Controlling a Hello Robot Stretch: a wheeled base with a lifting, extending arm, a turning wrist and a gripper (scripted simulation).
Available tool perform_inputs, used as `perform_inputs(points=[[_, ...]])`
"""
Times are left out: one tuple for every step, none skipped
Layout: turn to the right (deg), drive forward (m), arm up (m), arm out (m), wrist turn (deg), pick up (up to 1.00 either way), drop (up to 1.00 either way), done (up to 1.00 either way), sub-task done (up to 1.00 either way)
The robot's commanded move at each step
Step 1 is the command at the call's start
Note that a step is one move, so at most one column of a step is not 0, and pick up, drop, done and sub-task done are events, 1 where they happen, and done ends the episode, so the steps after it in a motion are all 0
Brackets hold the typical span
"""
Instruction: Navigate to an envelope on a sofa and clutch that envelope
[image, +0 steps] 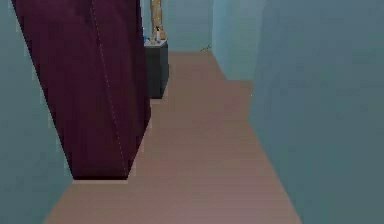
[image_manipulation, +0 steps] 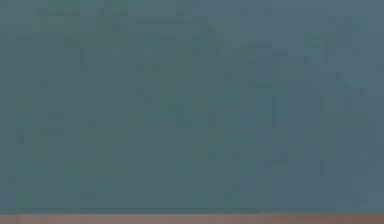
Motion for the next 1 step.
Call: perform_inputs(points=[[0.0, 1.00, 0.00, 0.00, 0.0, 0.00, 0.00, 0.00, 0.00]])
